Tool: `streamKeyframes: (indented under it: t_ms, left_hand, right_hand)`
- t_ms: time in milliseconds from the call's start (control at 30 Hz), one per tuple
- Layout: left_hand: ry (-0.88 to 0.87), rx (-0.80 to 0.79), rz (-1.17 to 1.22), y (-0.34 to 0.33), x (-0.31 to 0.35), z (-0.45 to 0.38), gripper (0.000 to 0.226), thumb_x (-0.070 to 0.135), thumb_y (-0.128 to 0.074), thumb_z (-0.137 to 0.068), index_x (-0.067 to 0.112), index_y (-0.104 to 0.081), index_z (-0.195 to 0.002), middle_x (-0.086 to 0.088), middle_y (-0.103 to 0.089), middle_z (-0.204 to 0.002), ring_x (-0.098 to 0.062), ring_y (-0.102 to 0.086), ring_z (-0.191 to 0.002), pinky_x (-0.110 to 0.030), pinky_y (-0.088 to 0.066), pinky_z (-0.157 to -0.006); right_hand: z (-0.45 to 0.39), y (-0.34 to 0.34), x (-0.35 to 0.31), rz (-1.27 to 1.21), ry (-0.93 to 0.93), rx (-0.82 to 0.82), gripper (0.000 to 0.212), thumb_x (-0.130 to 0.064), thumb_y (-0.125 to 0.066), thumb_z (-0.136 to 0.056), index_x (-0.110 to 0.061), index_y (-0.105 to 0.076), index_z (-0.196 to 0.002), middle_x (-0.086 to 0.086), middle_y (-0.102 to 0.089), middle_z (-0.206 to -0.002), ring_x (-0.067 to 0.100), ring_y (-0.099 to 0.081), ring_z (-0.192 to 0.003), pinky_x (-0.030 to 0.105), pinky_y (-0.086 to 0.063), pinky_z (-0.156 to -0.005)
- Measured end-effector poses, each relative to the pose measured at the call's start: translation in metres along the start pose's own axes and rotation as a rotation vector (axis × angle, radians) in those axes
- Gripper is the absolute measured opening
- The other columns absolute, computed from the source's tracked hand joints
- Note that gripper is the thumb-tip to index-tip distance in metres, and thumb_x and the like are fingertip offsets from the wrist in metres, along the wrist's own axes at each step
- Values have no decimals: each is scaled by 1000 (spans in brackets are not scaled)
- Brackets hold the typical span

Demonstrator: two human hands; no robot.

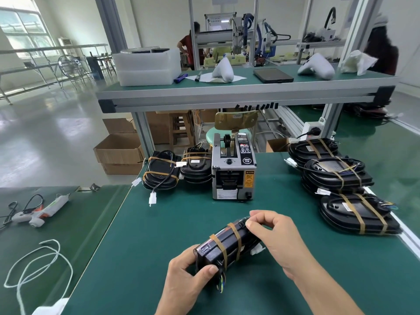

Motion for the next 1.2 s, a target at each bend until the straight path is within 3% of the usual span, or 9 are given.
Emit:
streamKeyframes:
  t_ms: [100, 200, 300, 500, 767, 967, 1133, 1200]
  left_hand:
    - [-21, 1, 1, 0, 2, 0, 29, 48, -81, -78, 48, -80, -108, 10, -81, -107, -4, -76, -102, -13, -54, -87]
    - [-34, -1, 3, 0, 4, 0, 29, 48, -81, -79, 48, -80, -108, 11, -81, -106, -3, -76, -101, -12, -53, -86]
    - [-41, -5, 3, 0, 5, 0, 29, 47, -81, -79, 48, -80, -108, 10, -81, -105, -3, -76, -99, -12, -54, -85]
    - [-57, -4, -9, 0, 7, 0, 30, 45, -82, -79, 48, -80, -109, 12, -81, -105, -2, -76, -99, -12, -54, -85]
    - [-55, -6, -2, 1, 5, 0, 31, 48, -80, -80, 49, -79, -111, 12, -81, -109, -5, -75, -105, -14, -53, -90]
    - [-57, -8, 17, 0, 7, -1, 31, 46, -81, -80, 47, -80, -111, 9, -81, -108, -6, -76, -103, -14, -54, -89]
    - [-55, -9, 35, -1, 4, -1, 30, 43, -81, -79, 43, -82, -109, 5, -82, -107, -8, -76, -101, -16, -55, -88]
    - [-56, -7, 31, -1, 4, -1, 31, 44, -81, -79, 43, -81, -109, 6, -82, -106, -8, -76, -100, -16, -55, -87]
  right_hand:
    - [0, 0, 0, 32, 21, -14, 16, -19, -79, -88, -28, -79, -75, -12, -71, -116, -8, -66, -92, 8, -51, -54]
    - [-1, 1, -1, 101, 45, -16, 14, -23, -79, -88, -30, -78, -76, -16, -70, -114, -3, -66, -101, 10, -54, -66]
    - [-2, 1, -2, 131, 58, -15, 14, -24, -79, -88, -32, -78, -77, -17, -70, -113, -2, -64, -107, 9, -47, -76]
    - [-4, 0, 0, 113, 44, 4, 11, -25, -79, -87, -32, -77, -78, -17, -71, -112, 0, -65, -107, 28, -46, -96]
    - [-5, -1, 5, 59, 28, 16, 10, -24, -80, -86, -30, -79, -78, -15, -73, -112, -5, -67, -100, 24, -46, -92]
    - [-8, 0, 12, -7, -17, 37, 9, -21, -80, -85, -24, -80, -77, -13, -75, -110, 10, -70, -105, 34, -51, -99]
    - [-8, -1, 14, -12, -28, 40, 9, -21, -79, -86, -24, -80, -78, -11, -74, -113, 10, -71, -103, 24, -54, -81]
    - [-7, -1, 13, 22, -14, 53, 9, -23, -80, -86, -26, -80, -78, -12, -73, -113, 10, -70, -104, 30, -54, -89]
Point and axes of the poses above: each hand's wrist, its own z-axis away from the middle knuckle, its own y-axis out of the back of the hand, x = y × z, the point moved 8 cm from there along -z, towards the middle knuckle
